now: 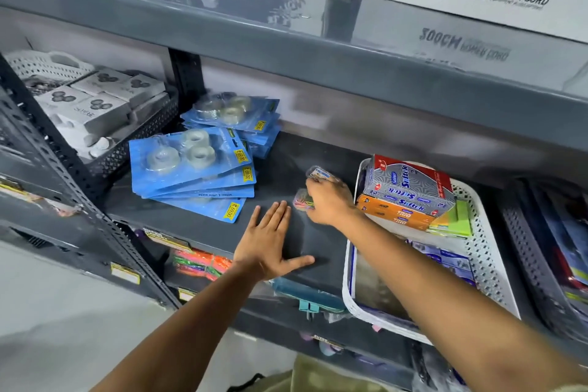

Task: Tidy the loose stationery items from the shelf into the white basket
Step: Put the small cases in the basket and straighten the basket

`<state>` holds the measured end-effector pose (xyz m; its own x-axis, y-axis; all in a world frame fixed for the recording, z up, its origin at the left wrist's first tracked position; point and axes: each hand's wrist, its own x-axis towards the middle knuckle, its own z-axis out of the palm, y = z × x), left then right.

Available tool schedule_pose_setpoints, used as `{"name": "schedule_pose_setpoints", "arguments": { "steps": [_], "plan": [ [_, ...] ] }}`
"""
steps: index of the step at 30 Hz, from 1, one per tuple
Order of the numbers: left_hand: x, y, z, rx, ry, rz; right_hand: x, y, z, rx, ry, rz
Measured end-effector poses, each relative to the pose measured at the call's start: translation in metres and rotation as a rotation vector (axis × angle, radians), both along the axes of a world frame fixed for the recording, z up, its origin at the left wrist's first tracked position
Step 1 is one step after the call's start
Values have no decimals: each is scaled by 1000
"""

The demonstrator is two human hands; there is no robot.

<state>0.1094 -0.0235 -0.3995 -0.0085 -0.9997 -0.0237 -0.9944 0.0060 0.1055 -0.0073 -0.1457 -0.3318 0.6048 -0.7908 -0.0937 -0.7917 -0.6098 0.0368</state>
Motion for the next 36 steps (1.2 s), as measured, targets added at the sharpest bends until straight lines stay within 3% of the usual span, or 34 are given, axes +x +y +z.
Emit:
{"name": "schedule_pose_setpoints", "arguments": {
  "steps": [4, 15, 29, 33, 36],
  "plan": [
    [1, 0, 0, -3, -3, -4, -15, -1, 9, 148, -103, -44],
    [1, 1, -3, -37, -2, -7, -44, 57, 53, 13, -620, 251],
    [-1, 2, -5, -24, -22, -40, -89, 122, 88, -99, -825, 383],
    [-1, 3, -6, 2, -47, 8, -103, 124, 88, 67, -918, 230],
    [-3, 3, -4, 15, -52, 23, -118, 113, 85, 164, -917, -47]
  ]
}}
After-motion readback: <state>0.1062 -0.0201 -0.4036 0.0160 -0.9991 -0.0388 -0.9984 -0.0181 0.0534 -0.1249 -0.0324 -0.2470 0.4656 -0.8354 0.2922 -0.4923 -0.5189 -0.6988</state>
